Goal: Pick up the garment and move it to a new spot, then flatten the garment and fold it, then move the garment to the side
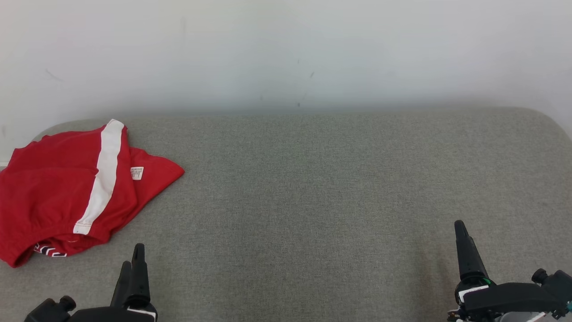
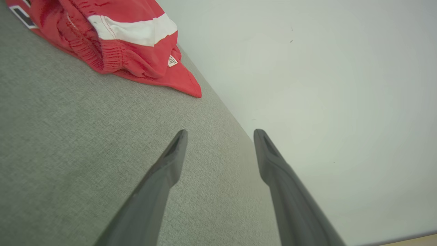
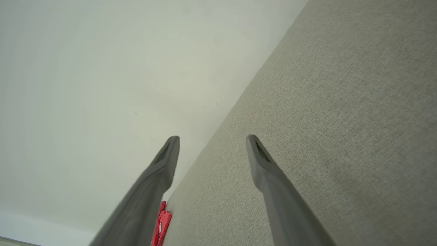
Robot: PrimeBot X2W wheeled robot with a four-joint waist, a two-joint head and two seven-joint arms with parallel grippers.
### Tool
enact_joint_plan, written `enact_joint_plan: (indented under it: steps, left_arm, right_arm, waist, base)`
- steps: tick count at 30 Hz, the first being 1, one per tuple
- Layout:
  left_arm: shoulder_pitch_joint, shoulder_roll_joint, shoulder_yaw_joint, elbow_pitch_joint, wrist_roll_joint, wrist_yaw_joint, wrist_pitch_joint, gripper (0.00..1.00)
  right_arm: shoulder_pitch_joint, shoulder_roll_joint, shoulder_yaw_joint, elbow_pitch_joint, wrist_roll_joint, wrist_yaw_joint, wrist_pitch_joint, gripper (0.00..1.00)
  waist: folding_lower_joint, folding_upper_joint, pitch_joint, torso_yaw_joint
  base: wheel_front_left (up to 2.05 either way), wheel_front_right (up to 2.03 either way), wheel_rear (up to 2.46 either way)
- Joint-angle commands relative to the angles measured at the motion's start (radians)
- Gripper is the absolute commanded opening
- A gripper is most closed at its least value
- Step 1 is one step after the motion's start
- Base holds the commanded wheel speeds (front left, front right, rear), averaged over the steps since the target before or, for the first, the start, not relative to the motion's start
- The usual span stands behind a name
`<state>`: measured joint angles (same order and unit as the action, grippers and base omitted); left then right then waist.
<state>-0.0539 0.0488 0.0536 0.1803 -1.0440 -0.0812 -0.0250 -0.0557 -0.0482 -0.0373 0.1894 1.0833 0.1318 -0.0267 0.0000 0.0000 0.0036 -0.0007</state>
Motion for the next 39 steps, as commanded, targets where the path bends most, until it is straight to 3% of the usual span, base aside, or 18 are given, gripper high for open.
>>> enact_joint_plan:
  steps: [1,10,39]
  left_arm:
    - [-0.003,0.012,-0.006,-0.019,0.048,0.002,-0.011,1.00]
    - [0.010,0.032,-0.034,-0.021,0.214,0.019,-0.043,1.00]
    - [0.056,0.085,-0.090,-0.061,0.569,0.050,-0.129,1.00]
  right_arm:
    - [-0.005,-0.005,0.005,-0.019,-0.047,-0.001,-0.011,1.00]
    - [0.003,-0.006,0.020,-0.017,-0.227,-0.001,-0.042,1.00]
    - [0.035,-0.002,0.051,-0.073,-0.627,-0.001,-0.071,1.00]
  waist:
    - [0.0000,0.0000,0.000,0.000]
    - [0.0000,0.0000,-0.005,0.001]
    - [0.0000,0.0000,-0.022,0.002]
  base:
    - [0.00,0.00,0.00]
    - [0.00,0.00,0.00]
    - [0.00,0.00,0.00]
